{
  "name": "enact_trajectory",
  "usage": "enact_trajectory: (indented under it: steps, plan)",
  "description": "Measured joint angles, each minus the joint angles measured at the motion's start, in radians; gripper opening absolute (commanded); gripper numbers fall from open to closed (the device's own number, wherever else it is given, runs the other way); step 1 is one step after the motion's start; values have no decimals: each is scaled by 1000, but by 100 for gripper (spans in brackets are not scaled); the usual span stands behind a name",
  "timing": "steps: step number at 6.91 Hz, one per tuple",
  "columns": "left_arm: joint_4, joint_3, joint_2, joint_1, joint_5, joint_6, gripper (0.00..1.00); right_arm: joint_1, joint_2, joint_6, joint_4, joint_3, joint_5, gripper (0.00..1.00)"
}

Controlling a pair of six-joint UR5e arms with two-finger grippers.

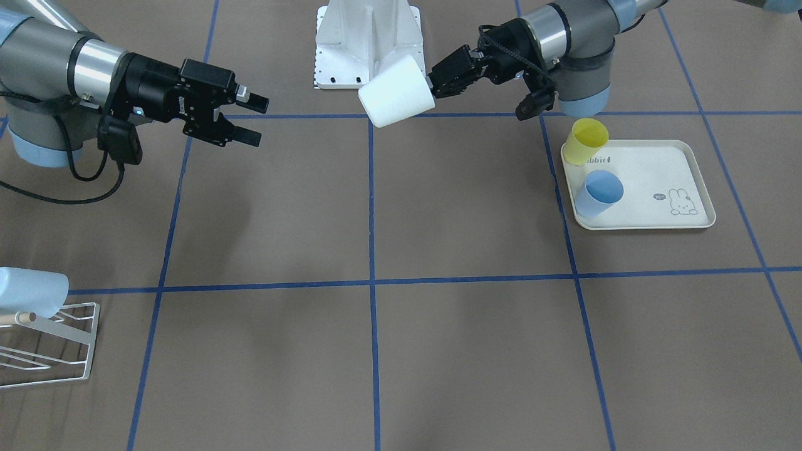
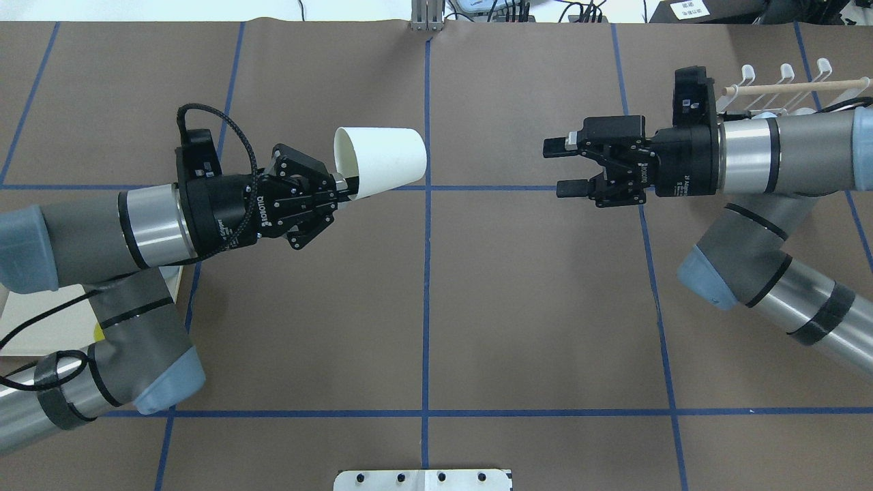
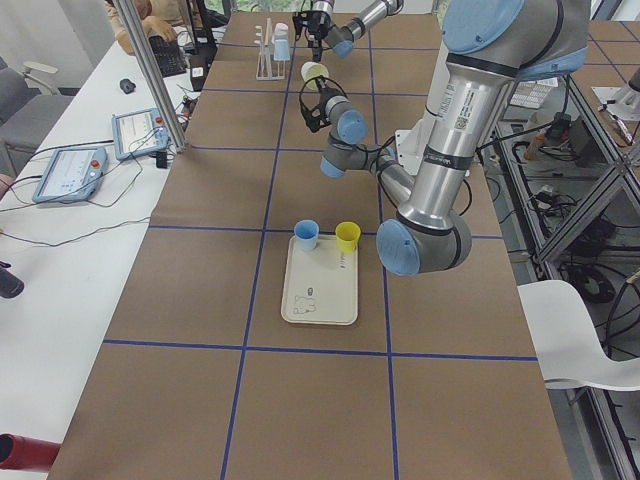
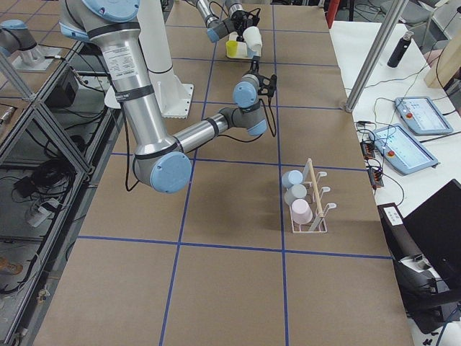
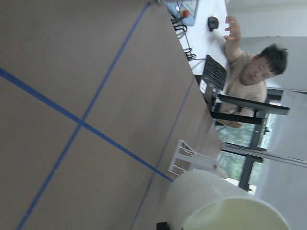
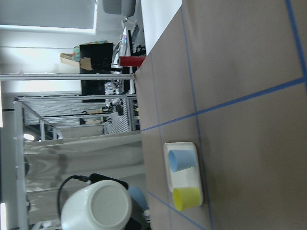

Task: Transfer IKEA cup to right arm and place on rack

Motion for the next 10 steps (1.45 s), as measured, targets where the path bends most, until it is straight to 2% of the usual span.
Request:
enact_trajectory:
  steps: [2,3,8,9,10]
  plan:
    - [-38,16,-52,33,27,-38,0,-110,3,99,78,65,-144,100]
    - [-42,24,-78,54,45,-43,0,-149,7,112,88,92,-184,100]
    - [-69,19,-107,114,59,-45,0,-176,38,119,86,100,-203,99]
    - [-78,21,-107,122,59,-45,0,-175,39,119,85,99,-204,94]
    - [-83,21,-107,126,59,-45,14,-175,40,119,84,99,-204,58]
